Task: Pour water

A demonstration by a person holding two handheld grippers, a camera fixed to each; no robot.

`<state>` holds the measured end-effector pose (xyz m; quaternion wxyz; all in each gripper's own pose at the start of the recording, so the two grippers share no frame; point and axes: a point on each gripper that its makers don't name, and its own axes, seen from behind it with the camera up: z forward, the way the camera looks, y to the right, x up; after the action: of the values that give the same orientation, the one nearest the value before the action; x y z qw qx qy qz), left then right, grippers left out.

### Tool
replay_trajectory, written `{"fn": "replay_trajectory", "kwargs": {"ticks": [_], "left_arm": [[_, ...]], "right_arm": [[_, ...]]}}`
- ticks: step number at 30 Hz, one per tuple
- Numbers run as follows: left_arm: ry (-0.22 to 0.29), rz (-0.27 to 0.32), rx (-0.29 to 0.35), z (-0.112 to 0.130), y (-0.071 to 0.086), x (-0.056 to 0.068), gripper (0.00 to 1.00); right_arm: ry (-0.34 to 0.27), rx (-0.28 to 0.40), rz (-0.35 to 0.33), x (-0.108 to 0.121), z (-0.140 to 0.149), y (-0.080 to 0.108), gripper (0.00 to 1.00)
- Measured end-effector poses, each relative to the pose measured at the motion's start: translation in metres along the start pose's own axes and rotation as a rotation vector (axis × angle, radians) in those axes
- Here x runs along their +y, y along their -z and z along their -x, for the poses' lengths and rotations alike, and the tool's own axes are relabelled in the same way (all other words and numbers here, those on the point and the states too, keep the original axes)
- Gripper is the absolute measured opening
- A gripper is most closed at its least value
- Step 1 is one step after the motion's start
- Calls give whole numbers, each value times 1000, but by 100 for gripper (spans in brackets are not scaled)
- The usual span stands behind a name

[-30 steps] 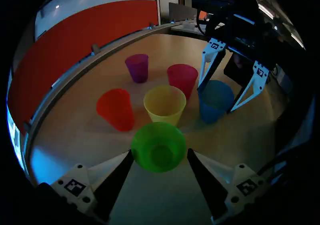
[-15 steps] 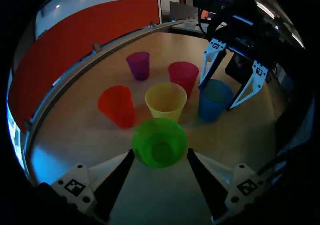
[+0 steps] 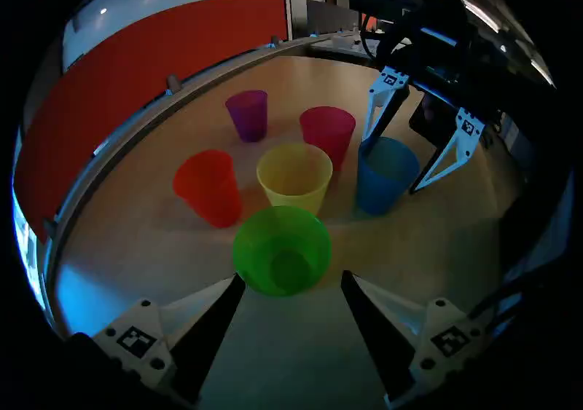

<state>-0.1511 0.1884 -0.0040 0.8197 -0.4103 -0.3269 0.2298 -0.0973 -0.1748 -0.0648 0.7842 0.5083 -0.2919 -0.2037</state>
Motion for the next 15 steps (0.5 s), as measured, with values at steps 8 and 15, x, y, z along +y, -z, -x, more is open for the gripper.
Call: {"fn": "replay_trajectory", "kwargs": {"ticks": [8, 15], "left_arm": [[1, -17, -10, 10, 11, 1, 98], [11, -44, -2, 18, 25, 4, 98]], "right_arm": [[-22, -5, 31, 0, 10, 17, 100], [-43, 4, 71, -5, 19, 34, 100]]}}
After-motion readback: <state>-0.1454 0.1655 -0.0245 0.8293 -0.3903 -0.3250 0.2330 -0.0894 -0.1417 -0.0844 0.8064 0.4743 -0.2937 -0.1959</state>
